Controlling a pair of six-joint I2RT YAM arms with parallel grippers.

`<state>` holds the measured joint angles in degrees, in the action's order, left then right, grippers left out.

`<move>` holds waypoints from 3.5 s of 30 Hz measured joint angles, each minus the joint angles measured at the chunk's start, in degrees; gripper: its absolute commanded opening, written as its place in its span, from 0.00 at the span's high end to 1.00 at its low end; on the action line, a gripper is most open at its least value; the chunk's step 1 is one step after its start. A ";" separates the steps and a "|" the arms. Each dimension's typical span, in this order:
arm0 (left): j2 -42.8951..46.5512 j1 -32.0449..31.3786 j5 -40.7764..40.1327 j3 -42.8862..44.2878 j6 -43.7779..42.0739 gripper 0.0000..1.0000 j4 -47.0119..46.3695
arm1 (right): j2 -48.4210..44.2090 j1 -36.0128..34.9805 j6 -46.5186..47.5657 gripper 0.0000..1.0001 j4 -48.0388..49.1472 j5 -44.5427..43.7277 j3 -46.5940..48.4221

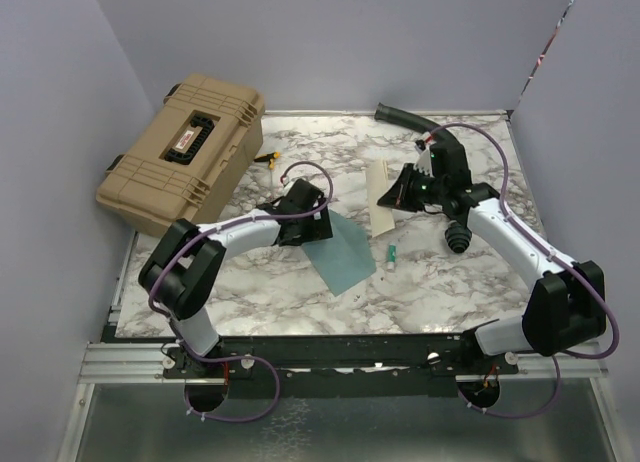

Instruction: Place the letter into the envelope and seal it

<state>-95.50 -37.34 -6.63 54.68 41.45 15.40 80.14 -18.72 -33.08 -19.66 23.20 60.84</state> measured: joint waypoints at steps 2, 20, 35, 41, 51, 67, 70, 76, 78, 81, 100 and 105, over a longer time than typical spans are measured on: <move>-2.43 1.20 1.36 2.56 -0.04 0.01 -1.18 | 0.13 0.00 0.83 0.99 -0.20 0.09 -0.52; -6.56 3.91 6.43 9.18 -1.53 0.04 3.17 | 3.74 -2.45 3.67 0.99 6.25 8.63 -8.09; -1.49 3.91 9.31 4.87 -2.14 0.14 7.50 | 16.13 -4.63 5.20 0.99 8.90 6.84 -9.68; -2.82 4.02 10.10 5.11 -2.99 0.14 7.32 | 19.08 -6.21 5.68 1.00 9.79 4.83 -9.57; -3.15 5.20 11.19 5.29 -3.19 0.14 6.64 | 21.27 -11.41 2.03 0.99 12.39 -0.70 -7.65; -3.93 8.92 11.96 7.04 -5.77 0.14 7.13 | 18.86 -12.35 -0.39 0.98 7.69 -5.99 -4.28; -3.93 8.87 12.02 7.30 -5.92 0.14 7.69 | 17.09 -12.35 -0.37 0.97 5.95 -5.86 -2.69; -3.93 8.87 12.48 7.37 -5.73 0.15 8.17 | 15.08 -12.35 -0.20 0.99 4.81 -6.23 -0.20; -3.93 8.87 13.07 7.37 -5.33 0.15 8.22 | 15.23 -12.35 0.09 0.99 5.16 -6.56 -0.33; -3.93 8.87 13.97 7.37 -4.42 0.15 8.26 | 16.09 -12.35 0.20 0.99 7.74 -7.30 -1.95; -3.45 8.87 14.64 5.70 -0.11 0.18 7.82 | 16.94 -12.35 -2.86 0.99 14.58 -15.10 -7.58; -2.60 8.87 15.04 4.42 0.90 0.19 7.45 | 16.98 -12.35 -4.22 0.99 17.38 -15.06 -10.21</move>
<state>-98.10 -28.47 8.40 59.09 42.35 22.85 97.12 -31.07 -37.30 -2.28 8.14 50.63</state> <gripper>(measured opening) 0.824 0.006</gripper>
